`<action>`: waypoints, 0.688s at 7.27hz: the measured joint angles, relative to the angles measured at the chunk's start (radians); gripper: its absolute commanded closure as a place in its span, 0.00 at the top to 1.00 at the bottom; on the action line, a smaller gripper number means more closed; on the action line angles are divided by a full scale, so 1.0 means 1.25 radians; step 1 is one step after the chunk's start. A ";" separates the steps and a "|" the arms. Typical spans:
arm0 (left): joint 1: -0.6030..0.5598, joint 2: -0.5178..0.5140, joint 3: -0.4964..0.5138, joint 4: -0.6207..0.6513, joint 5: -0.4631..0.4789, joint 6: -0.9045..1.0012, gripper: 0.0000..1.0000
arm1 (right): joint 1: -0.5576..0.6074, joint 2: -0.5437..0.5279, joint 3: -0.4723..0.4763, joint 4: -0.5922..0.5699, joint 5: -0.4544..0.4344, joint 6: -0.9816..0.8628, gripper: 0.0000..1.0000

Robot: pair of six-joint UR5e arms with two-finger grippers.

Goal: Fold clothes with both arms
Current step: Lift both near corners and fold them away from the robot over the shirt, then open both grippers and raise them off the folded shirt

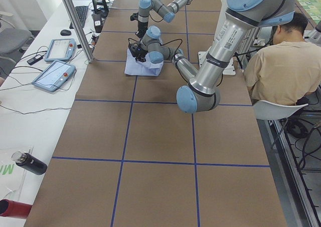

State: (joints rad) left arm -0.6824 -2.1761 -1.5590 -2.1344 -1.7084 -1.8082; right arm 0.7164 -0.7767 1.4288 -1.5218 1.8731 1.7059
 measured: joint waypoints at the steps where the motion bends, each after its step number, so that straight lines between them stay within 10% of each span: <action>1: -0.003 -0.013 0.047 -0.034 0.002 0.003 0.00 | 0.004 0.015 -0.051 0.034 0.001 -0.023 0.00; 3: -0.007 -0.038 0.124 -0.085 0.005 0.012 0.00 | 0.007 0.041 -0.149 0.110 0.002 -0.061 0.00; 4: -0.008 -0.045 0.149 -0.104 0.008 0.016 0.00 | 0.009 0.047 -0.178 0.133 0.003 -0.080 0.19; 5: -0.011 -0.050 0.166 -0.116 0.015 0.025 0.29 | 0.015 0.052 -0.198 0.144 0.010 -0.101 0.99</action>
State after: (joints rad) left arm -0.6957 -2.2391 -1.3516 -2.2799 -1.6899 -1.7766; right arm 0.7345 -0.7114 1.1811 -1.3416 1.8851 1.5791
